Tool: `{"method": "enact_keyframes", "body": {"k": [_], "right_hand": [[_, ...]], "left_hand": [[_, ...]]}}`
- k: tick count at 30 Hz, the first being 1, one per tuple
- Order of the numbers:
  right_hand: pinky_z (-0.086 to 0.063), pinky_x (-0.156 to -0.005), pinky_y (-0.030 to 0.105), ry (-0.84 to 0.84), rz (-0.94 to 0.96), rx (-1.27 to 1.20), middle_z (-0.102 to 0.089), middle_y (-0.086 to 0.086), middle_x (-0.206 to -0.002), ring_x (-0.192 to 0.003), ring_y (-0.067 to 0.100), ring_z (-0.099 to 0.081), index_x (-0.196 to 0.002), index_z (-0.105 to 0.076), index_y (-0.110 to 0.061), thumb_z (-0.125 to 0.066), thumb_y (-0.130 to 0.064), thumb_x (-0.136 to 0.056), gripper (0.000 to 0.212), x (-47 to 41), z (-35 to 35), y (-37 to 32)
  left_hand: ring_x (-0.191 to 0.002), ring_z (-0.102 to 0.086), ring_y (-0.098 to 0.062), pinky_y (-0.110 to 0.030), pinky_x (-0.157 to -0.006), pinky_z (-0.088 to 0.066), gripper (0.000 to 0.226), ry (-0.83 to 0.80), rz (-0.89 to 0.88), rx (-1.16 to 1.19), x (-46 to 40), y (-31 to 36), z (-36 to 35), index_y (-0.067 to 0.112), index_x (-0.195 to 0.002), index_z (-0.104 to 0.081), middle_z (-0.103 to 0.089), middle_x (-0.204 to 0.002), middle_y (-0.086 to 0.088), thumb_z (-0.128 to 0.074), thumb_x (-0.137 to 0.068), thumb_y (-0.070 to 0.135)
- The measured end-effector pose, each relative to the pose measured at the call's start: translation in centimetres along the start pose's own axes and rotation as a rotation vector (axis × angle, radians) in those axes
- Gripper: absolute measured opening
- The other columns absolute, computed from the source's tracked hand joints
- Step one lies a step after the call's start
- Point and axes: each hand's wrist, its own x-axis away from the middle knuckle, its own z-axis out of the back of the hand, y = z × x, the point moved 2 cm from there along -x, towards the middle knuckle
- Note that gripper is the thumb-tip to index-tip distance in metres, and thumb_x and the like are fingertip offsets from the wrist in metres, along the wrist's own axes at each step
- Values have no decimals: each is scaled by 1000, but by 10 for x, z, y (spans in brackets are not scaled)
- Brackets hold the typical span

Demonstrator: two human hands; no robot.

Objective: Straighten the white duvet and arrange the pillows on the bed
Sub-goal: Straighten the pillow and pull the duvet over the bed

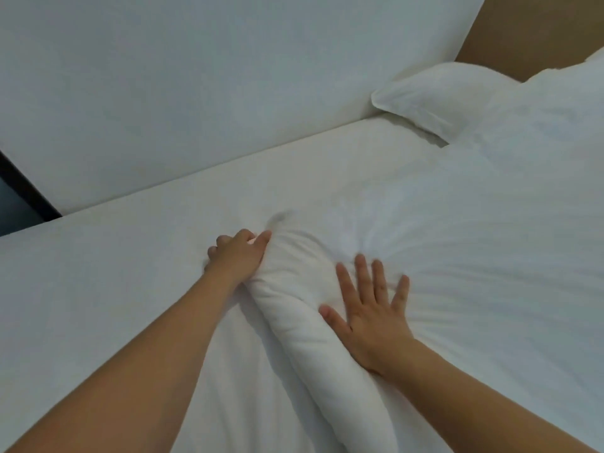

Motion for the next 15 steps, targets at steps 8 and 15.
{"method": "enact_keyframes", "body": {"k": [8, 15], "right_hand": [[15, -110, 63, 46, 10, 18, 30, 3, -156, -143, 28, 28, -151, 15, -29, 15, -75, -81, 84, -20, -30, 7], [21, -111, 57, -92, -9, -79, 36, 2, -154, -140, 24, 35, -150, 20, -31, 0, -71, -87, 77, -7, -2, -1]], "left_hand": [[-119, -51, -33, -35, -93, -40, 41, 197, -195, -5, -7, 14, -5, 6, -112, -59, -55, -131, -18, -50, -97, 43], [-98, -58, -38, -42, -84, -46, 35, 341, -327, -350, -4, 24, 12, 8, -112, -53, -62, -110, -19, -38, -100, 38]]}}
